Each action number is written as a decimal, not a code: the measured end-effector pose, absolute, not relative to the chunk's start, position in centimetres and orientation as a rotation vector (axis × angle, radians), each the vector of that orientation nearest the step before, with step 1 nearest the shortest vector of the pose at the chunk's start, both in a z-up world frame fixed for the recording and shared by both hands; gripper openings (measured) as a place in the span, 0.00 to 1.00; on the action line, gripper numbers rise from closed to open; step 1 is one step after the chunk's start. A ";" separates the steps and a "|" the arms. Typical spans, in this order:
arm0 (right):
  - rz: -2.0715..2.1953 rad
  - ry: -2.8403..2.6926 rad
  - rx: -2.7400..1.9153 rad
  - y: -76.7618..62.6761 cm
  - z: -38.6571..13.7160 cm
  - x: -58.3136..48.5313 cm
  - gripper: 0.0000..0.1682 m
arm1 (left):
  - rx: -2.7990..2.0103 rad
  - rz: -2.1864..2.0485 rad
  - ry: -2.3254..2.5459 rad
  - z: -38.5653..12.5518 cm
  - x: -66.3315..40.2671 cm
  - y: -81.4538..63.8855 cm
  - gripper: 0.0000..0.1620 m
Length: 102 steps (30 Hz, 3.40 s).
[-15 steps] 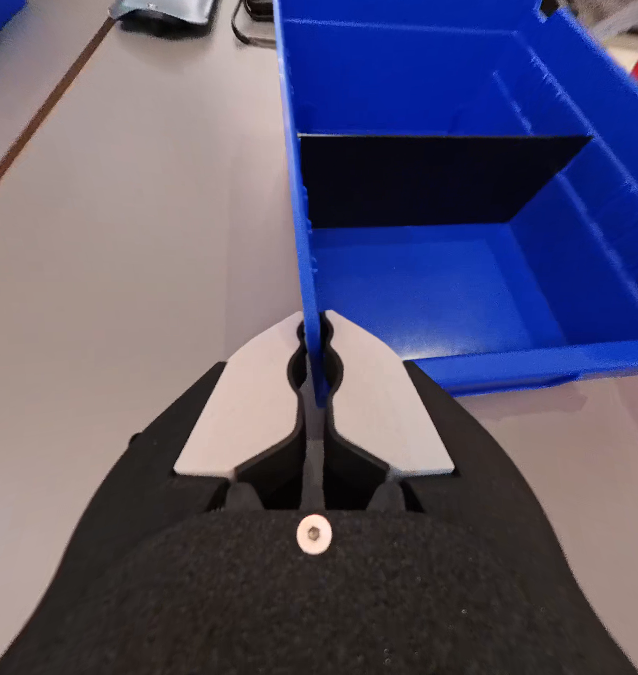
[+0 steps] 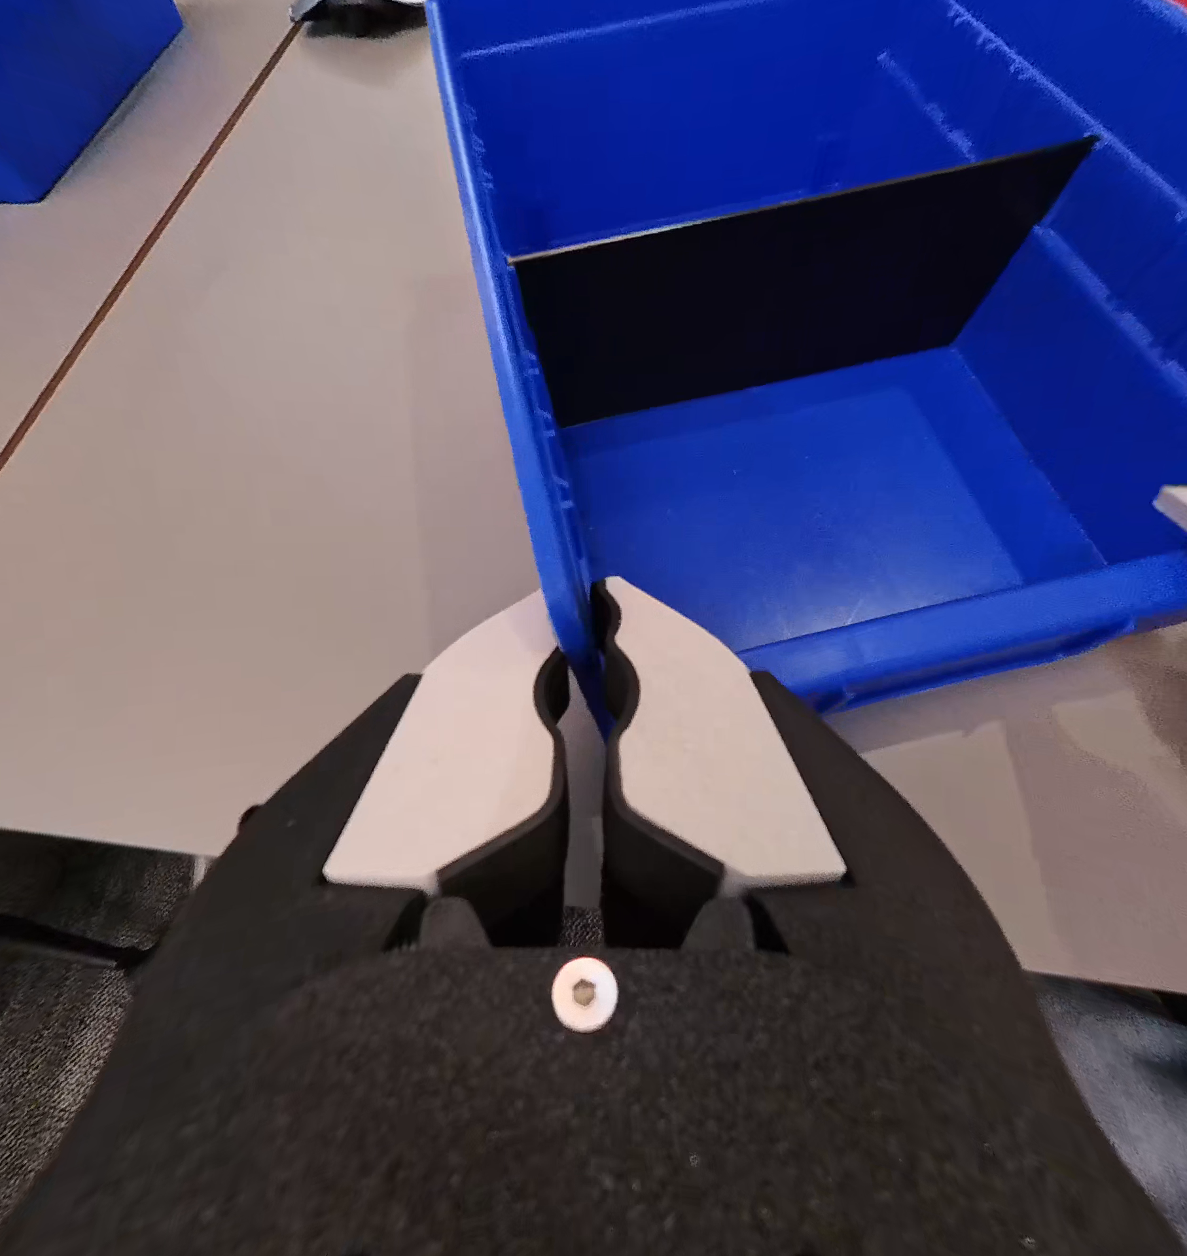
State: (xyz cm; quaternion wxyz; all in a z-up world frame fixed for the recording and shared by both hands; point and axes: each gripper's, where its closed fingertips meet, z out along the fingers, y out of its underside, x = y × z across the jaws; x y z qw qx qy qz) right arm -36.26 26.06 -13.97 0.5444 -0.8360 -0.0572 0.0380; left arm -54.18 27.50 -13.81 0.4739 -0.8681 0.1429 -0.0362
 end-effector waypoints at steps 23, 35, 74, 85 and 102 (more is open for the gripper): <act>-0.102 -0.065 -1.606 23.0 -1.0 -28.1 0.00 | -1.706 -0.079 0.354 -1.6 -47.6 23.8 0.03; -0.385 0.294 -1.473 14.1 1.5 3.0 0.00 | -1.532 -0.283 0.697 1.5 -15.1 21.7 0.03; -0.514 0.417 -1.523 9.8 -1.4 15.3 0.25 | -1.745 -0.340 0.571 -6.8 -30.6 26.5 0.29; 0.025 0.248 -1.846 22.6 -11.2 -9.8 0.30 | -1.844 -0.451 0.616 -11.9 -26.5 28.8 0.24; -0.213 0.299 -1.785 28.5 -9.3 -21.7 0.00 | -1.852 -0.209 0.547 -9.5 -40.1 35.8 0.03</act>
